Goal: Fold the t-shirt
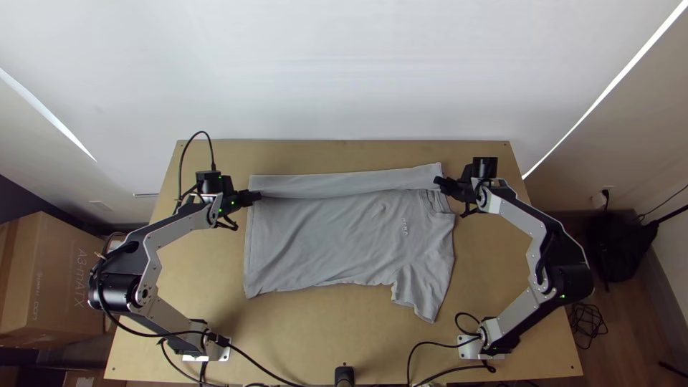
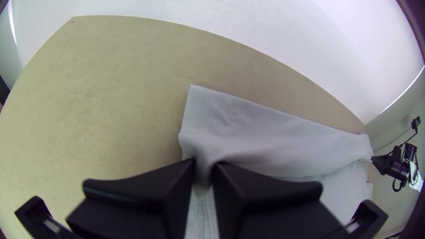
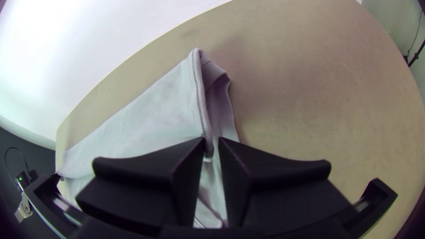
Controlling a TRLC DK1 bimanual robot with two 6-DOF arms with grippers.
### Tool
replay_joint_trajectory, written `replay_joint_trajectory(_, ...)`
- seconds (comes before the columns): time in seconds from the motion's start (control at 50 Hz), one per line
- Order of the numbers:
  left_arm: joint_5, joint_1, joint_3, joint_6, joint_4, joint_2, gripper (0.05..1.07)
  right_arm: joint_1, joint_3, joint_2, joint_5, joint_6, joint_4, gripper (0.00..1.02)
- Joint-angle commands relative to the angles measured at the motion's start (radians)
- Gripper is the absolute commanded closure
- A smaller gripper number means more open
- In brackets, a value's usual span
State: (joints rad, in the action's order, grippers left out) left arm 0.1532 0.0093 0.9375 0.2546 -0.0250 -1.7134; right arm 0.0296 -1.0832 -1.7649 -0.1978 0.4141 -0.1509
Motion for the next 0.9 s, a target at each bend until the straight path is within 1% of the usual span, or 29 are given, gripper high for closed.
replay_joint_trajectory(0.0, -0.009, 0.020, -0.012, -0.008, 0.004, 0.029, 0.40, -0.019, 0.054, 0.094, 0.009, -0.005, -0.030, 0.52)
replay_joint_trajectory(0.04, -0.009, 0.026, -0.005, -0.012, 0.027, 0.029, 0.33, -0.025, 0.069, 0.127, 0.008, -0.005, -0.055, 0.51)
replay_joint_trajectory(0.1, -0.009, 0.035, 0.009, -0.023, 0.057, 0.031, 0.32, -0.039, 0.086, 0.183, 0.006, -0.006, -0.093, 0.51)
replay_joint_trajectory(0.18, -0.009, 0.052, 0.001, -0.029, 0.062, 0.051, 0.31, -0.054, 0.121, 0.292, -0.012, -0.023, -0.136, 0.43)
replay_joint_trajectory(0.24, -0.007, 0.064, -0.002, -0.037, 0.079, 0.071, 0.25, -0.066, 0.143, 0.371, -0.020, -0.038, -0.171, 0.38)
replay_joint_trajectory(0.32, -0.007, 0.081, -0.008, -0.046, 0.097, 0.097, 0.23, -0.073, 0.146, 0.452, -0.026, -0.051, -0.269, 0.37)
replay_joint_trajectory(0.44, 0.002, 0.109, -0.012, -0.061, 0.140, 0.144, 0.23, -0.074, 0.149, 0.535, -0.035, -0.054, -0.463, 0.37)
replay_joint_trajectory(0.46, 0.003, 0.113, -0.014, -0.064, 0.145, 0.156, 0.23, -0.074, 0.151, 0.544, -0.035, -0.054, -0.493, 0.35)
replay_joint_trajectory(0.5, 0.005, 0.124, -0.017, -0.064, 0.154, 0.176, 0.23, -0.073, 0.158, 0.559, -0.042, -0.063, -0.558, 0.22)
replay_joint_trajectory(0.54, 0.016, 0.138, -0.019, -0.067, 0.172, 0.198, 0.23, -0.073, 0.166, 0.565, -0.046, -0.093, -0.613, 0.12)
replay_joint_trajectory(0.66, 0.040, 0.175, -0.026, -0.089, 0.221, 0.265, 0.23, -0.082, 0.197, 0.575, -0.049, -0.172, -0.774, 0.11)
replay_joint_trajectory(0.82, 0.059, 0.212, -0.032, -0.114, 0.286, 0.354, 0.23, -0.080, 0.295, 0.608, -0.049, -0.235, -0.782, 0.11)
replay_joint_trajectory(0.88, 0.062, 0.218, -0.032, -0.118, 0.306, 0.379, 0.23, -0.082, 0.322, 0.607, -0.066, -0.250, -0.782, 0.12)
